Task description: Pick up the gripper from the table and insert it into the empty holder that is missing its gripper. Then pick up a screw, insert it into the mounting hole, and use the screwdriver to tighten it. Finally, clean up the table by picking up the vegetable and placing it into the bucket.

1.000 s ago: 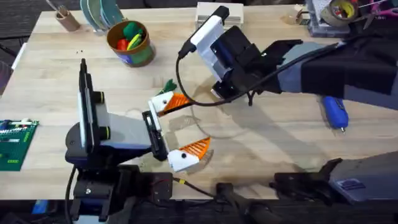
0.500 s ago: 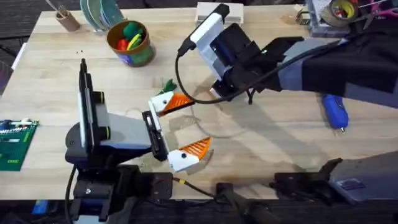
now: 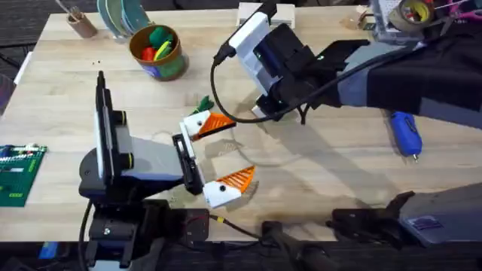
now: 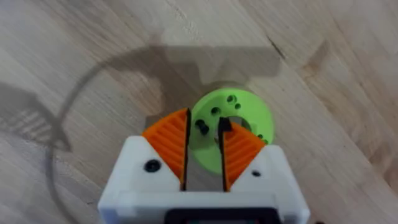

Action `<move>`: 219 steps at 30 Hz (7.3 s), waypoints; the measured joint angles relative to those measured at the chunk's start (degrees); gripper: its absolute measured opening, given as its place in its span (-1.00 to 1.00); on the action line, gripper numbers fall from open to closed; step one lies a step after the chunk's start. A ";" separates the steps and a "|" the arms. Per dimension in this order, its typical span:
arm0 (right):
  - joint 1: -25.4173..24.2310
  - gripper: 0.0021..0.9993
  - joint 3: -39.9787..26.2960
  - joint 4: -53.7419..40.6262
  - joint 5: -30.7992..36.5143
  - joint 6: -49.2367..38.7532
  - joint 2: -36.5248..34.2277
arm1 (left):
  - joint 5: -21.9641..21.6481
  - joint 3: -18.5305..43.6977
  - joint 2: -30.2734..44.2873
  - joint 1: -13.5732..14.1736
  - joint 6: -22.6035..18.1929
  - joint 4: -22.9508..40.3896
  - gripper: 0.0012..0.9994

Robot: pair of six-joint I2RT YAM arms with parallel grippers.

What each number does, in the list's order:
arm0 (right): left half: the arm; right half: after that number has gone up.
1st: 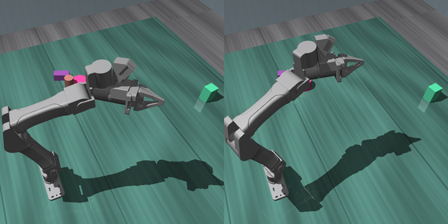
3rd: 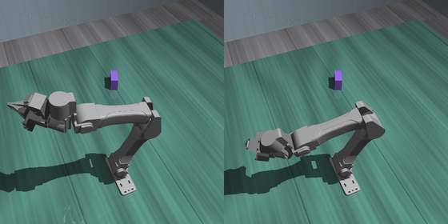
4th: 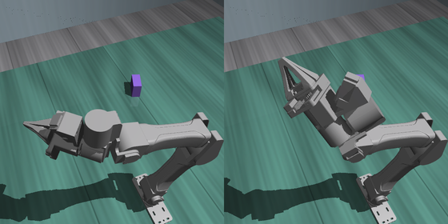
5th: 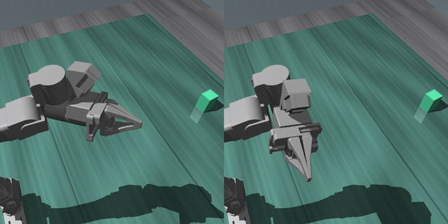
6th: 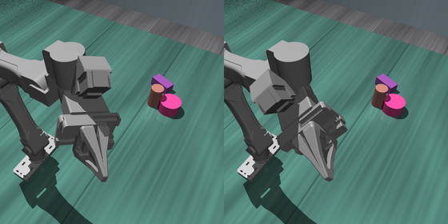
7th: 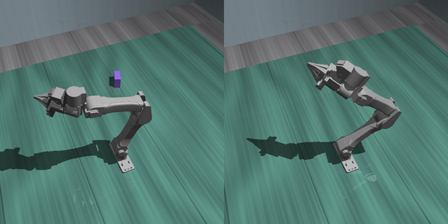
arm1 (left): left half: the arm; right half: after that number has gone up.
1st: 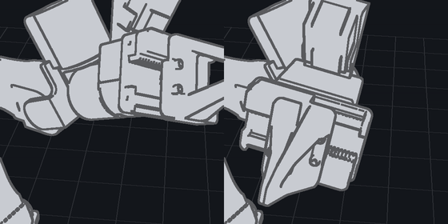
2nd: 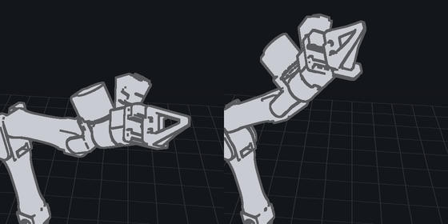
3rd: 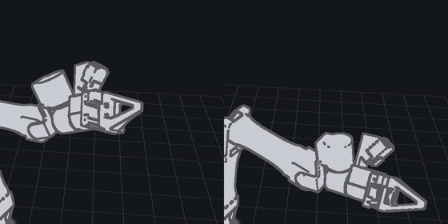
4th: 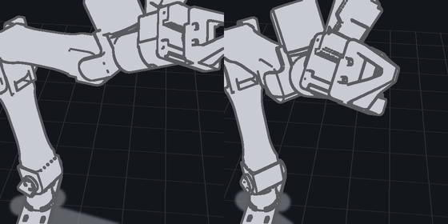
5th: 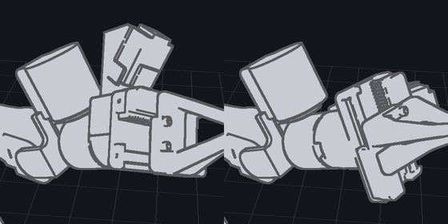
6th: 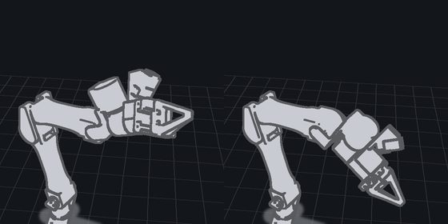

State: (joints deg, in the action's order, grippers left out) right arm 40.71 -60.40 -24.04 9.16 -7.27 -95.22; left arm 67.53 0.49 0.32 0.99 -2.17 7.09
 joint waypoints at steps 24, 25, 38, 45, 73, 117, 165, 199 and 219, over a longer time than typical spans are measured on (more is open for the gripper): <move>0.00 -0.72 -0.20 0.14 -1.07 1.11 -1.38 | 0.00 0.00 -0.02 0.00 0.00 0.00 0.99; 0.00 -0.76 -0.20 0.16 -1.06 1.12 -1.39 | 0.00 0.00 0.00 0.00 0.00 0.00 0.99; 0.00 -0.98 -0.74 -0.57 1.99 1.31 -1.38 | 0.00 0.00 -0.02 0.00 0.00 0.00 0.99; 0.00 -0.99 -3.42 -2.82 2.24 1.29 -1.38 | 0.00 0.00 -0.02 0.00 0.00 0.00 0.99; 0.15 -0.99 -23.57 -24.03 2.65 -2.21 1.31 | 0.00 0.00 0.00 0.00 0.00 0.00 0.99; 25.66 -0.99 -43.71 -36.10 3.09 -6.93 -5.68 | 0.00 0.00 0.00 0.00 0.04 0.00 0.99; 27.69 -0.99 -43.80 -37.11 3.40 -6.43 -6.27 | 0.22 0.00 0.00 0.00 0.35 0.08 0.99; 27.80 -0.99 -43.82 -38.22 1.49 -5.59 -6.32 | 0.22 0.00 0.00 0.00 0.44 0.07 0.99; 27.76 -0.99 -43.82 -37.39 1.97 -5.06 -6.69 | 0.22 0.00 0.00 0.00 0.31 0.07 0.99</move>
State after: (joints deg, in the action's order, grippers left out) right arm 68.47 -104.22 -61.43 11.14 -12.33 -101.91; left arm 67.75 0.49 0.32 0.99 -1.87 7.16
